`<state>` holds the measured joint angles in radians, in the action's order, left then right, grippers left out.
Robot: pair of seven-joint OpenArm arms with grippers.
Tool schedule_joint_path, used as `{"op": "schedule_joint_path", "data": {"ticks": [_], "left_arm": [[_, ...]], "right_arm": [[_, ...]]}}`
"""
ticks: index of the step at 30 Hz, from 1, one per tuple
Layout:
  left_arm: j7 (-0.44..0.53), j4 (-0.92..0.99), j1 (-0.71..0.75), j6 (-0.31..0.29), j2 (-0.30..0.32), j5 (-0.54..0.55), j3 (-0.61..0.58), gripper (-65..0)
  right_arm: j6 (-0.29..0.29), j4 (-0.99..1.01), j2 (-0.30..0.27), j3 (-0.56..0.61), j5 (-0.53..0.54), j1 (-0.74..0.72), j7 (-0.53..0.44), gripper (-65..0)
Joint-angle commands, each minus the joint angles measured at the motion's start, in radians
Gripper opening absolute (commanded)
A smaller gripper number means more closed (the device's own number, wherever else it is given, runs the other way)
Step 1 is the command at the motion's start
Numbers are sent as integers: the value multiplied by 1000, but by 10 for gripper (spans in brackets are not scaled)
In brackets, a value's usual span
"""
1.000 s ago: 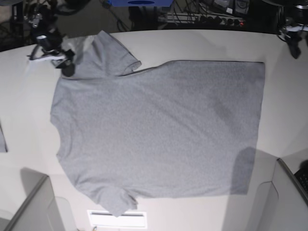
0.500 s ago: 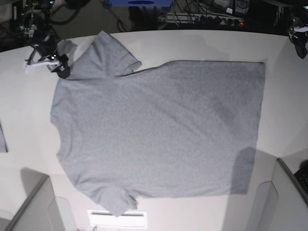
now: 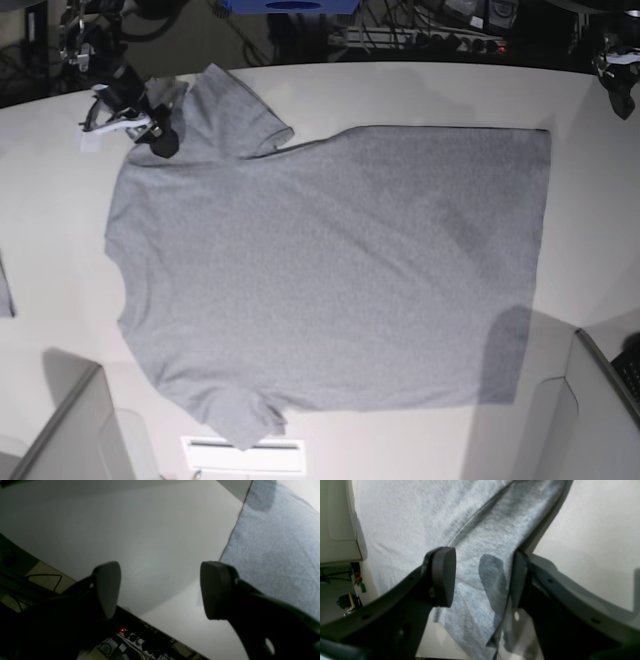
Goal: Fold the T-shirt properly
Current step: 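Grasp the shoulder edge of the grey T-shirt with the right gripper, then grasp the opposite shoulder corner with the left gripper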
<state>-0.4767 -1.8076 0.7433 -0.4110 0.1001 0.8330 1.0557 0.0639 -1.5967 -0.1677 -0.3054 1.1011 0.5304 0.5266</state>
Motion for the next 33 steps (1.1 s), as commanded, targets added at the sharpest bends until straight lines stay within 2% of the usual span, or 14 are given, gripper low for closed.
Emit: {"op": "schedule_joint_path", "data": {"ticks": [1,3,4,7,21,25,26,30,33], "left_arm": [[17,4,11,-7,10,15,-15,-171],[17,38,-11,-7,10,15,-53,-171],[17,59,-23,-7,10,15,-68,-171],[17,125,-55,-7,11,15,-117,-171],[17,300,-193,-7,16,15,-288,-171],[16,369,-235,-7,16,16,-299,-171],[3,385,-245,-7,16,16,-300,-171],[-161,415,-311,-7,17,15,-288,-171],[-195,409,-327,-7,13,15,-292,-171]], "right_arm": [[-68,20,3,12,-68,32,109,-332],[-68,20,3,12,-68,30,109,-360],[-68,20,3,12,-68,30,111,-410],[-66,20,3,12,-68,29,114,-650],[-66,20,3,12,-68,27,116,-650],[-66,20,3,12,-68,29,116,-650],[-66,20,3,12,-68,29,116,-650],[-66,20,3,12,-68,29,116,-650],[-66,20,3,8,-68,29,116,-650]]}}
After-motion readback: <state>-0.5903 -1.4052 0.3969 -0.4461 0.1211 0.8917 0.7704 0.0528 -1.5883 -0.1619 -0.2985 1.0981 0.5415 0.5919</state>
